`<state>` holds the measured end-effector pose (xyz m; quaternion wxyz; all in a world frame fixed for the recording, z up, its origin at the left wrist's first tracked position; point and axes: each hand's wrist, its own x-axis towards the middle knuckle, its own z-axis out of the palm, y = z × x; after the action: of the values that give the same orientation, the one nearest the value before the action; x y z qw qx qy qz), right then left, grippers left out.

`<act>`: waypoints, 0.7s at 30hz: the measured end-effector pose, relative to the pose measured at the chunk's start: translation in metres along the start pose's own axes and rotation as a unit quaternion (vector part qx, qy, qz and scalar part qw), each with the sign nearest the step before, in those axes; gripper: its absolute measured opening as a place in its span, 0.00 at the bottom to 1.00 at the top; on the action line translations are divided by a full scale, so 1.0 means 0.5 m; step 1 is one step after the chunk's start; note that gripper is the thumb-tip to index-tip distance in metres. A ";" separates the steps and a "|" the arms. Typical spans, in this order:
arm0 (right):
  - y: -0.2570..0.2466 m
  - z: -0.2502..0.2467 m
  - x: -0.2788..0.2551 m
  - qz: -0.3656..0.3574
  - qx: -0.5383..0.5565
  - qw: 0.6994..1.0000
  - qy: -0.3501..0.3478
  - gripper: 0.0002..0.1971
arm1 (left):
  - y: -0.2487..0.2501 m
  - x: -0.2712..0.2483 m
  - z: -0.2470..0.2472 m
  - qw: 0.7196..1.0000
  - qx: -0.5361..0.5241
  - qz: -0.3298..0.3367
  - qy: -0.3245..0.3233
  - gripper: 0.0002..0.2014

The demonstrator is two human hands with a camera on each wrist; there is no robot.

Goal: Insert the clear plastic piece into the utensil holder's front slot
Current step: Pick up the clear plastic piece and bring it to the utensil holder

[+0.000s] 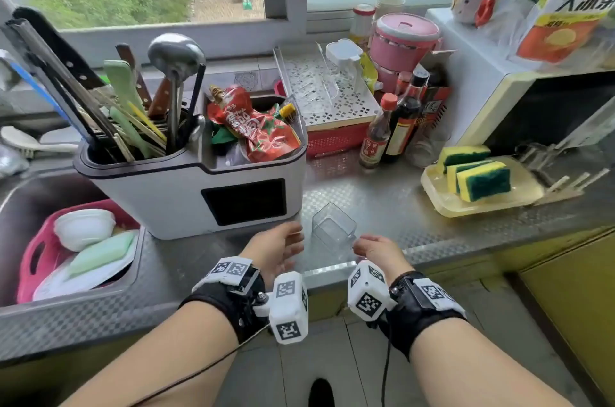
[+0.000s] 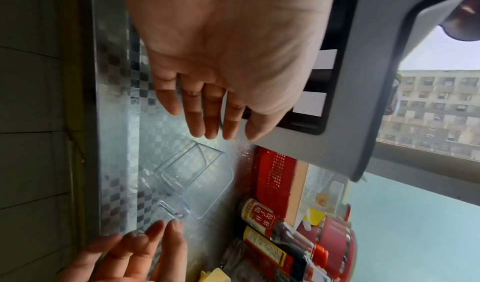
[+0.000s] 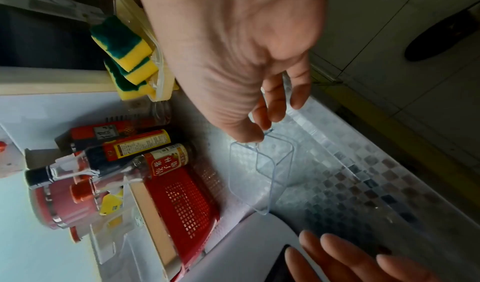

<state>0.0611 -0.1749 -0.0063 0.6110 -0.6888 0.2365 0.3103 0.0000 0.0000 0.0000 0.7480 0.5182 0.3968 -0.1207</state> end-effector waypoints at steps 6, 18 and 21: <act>0.022 0.027 0.036 -0.007 0.009 1.000 0.005 0.17 | -0.015 0.019 -0.002 0.999 -0.035 -0.028 0.007 0.12; 0.042 0.131 0.013 -0.060 0.024 0.995 -0.075 0.09 | -0.003 0.014 -0.078 0.995 -0.093 -0.029 0.030 0.08; 0.047 0.168 0.000 -0.060 0.024 0.994 -0.091 0.09 | 0.008 0.005 -0.100 0.994 -0.100 -0.020 0.031 0.09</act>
<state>0.0328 -0.0952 -0.0276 0.6641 -0.6558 0.1457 0.3282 -0.0195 0.0461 -0.0062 0.7810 0.4361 0.4400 -0.0791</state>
